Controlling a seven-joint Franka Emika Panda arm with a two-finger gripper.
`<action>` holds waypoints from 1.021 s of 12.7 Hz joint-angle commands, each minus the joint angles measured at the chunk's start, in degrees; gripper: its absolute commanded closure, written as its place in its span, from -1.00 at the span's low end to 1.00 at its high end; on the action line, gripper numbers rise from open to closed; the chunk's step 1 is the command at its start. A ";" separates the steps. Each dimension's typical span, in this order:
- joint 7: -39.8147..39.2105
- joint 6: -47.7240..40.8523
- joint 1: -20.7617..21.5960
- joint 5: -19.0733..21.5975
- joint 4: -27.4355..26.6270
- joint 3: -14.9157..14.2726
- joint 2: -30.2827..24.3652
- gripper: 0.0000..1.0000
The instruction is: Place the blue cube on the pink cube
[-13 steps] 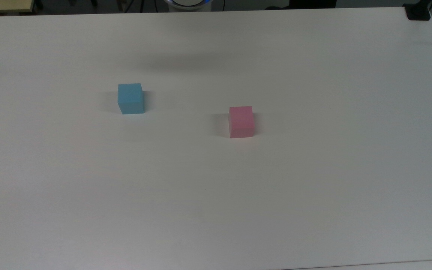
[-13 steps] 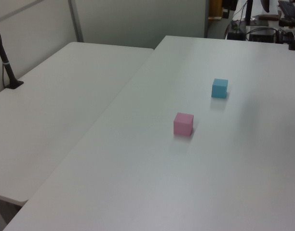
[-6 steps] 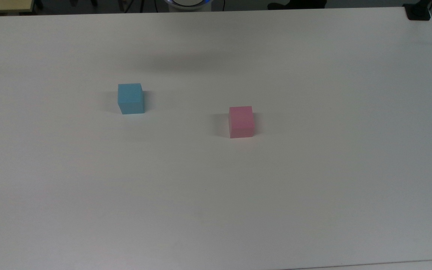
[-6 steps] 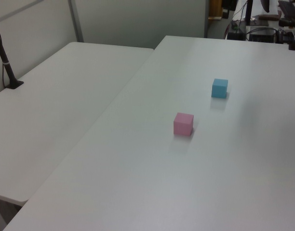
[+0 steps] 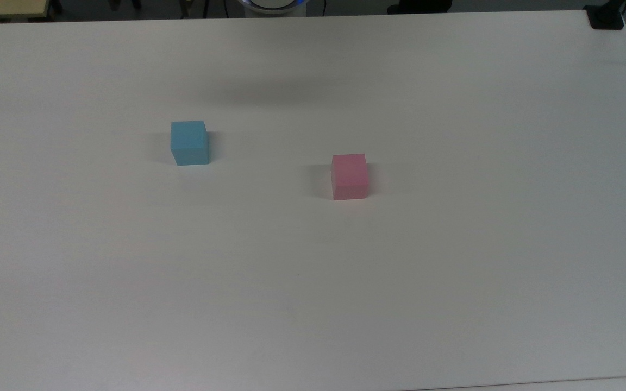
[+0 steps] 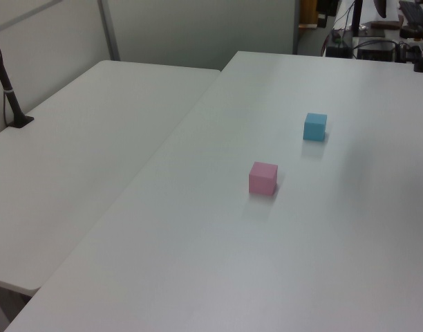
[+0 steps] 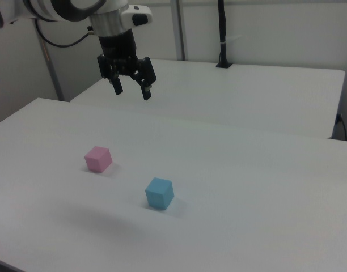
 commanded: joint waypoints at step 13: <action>-8.79 1.64 -1.75 2.61 -8.68 -0.68 -1.89 -1.00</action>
